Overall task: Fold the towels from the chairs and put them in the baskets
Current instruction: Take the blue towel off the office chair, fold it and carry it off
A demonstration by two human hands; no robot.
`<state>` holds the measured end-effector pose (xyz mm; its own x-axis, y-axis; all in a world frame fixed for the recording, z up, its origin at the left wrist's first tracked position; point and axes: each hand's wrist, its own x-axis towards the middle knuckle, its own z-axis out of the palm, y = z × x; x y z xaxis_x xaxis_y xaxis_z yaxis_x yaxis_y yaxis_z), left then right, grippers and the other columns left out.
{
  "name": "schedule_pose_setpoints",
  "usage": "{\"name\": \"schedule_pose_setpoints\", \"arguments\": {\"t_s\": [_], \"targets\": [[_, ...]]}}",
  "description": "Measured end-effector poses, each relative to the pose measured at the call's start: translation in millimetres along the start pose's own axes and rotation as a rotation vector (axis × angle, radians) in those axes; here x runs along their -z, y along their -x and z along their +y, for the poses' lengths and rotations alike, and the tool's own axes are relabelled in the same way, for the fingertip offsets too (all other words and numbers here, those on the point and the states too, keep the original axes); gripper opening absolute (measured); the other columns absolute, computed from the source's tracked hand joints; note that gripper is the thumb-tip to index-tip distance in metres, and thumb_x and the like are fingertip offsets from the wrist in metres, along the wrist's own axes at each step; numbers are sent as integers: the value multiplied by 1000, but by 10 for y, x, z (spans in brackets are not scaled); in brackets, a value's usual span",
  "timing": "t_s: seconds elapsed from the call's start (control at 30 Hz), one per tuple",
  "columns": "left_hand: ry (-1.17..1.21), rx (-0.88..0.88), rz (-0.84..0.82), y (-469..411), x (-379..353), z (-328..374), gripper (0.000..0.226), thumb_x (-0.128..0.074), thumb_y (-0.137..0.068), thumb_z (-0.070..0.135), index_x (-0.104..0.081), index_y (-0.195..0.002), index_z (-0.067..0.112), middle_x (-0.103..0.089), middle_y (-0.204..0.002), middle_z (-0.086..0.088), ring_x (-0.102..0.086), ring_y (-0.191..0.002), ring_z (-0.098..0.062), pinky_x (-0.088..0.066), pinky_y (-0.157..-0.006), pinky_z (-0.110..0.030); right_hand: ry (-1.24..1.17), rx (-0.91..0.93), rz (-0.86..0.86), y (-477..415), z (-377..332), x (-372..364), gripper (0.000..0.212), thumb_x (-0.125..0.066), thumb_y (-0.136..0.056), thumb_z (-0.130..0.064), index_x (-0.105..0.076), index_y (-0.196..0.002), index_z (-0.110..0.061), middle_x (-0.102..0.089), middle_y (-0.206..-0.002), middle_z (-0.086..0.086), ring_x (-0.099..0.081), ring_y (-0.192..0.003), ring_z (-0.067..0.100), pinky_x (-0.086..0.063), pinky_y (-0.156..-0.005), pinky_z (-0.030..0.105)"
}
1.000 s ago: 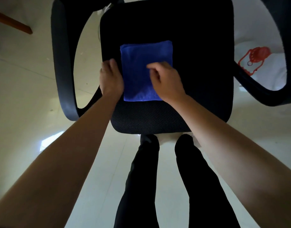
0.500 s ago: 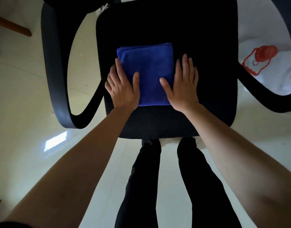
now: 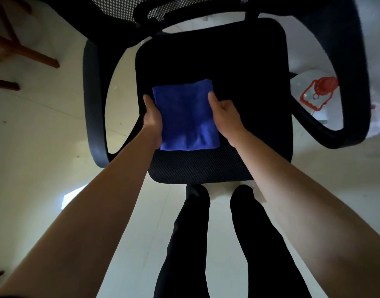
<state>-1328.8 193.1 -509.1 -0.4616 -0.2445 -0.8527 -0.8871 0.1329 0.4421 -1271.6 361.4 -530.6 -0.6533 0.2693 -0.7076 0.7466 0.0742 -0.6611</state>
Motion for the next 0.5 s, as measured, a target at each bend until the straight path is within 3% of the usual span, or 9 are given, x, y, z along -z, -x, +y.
{"name": "schedule_pose_setpoints", "arguments": {"t_s": [0.03,0.1,0.2,0.33,0.5], "targets": [[-7,-14,-11,104,10,-11,75,-24,-94,71,-53,-137,17,-61,-127,-3,-60,-112,-26,-49,-99,-40,11,4,-8,47,1,47,47,-55,-96,-54,-59,-78,-11,-62,-72,1,-62,-70,15,-52,-71,35],[-53,-49,-24,376,7,51,68,-28,-97,67,-57,-127,14,-63,-111,-2,-62,-96,-23,-51,-83,-34,-11,-5,-16,197,-86,189,28,-64,-94,-42,-60,-100,-15,-62,-89,-7,-61,-83,9,-51,-74,27],[-89,-102,-5,812,26,229,62,-31,-98,65,-60,-107,12,-65,-95,-1,-63,-82,-19,-51,-66,-29,-154,0,19,506,-331,443,20,-62,-95,-32,-60,-106,-15,-61,-99,-7,-59,-92,10,-44,-73,24],[-94,-265,-12,1582,7,754,52,-29,-97,67,-57,-85,24,-64,-91,3,-64,-84,-16,-52,-78,-33,-327,-1,51,1109,-982,940,31,-61,-87,-34,-67,-106,-10,-71,-108,5,-66,-102,22,-54,-83,38],[-209,-512,-17,2574,14,1408,76,-21,-94,72,-64,-115,14,-64,-97,1,-63,-97,-22,-49,-97,-38,-443,101,114,1913,-1760,1490,17,-56,-87,-30,-69,-86,-20,-72,-93,0,-67,-93,25,-52,-83,41]]}}
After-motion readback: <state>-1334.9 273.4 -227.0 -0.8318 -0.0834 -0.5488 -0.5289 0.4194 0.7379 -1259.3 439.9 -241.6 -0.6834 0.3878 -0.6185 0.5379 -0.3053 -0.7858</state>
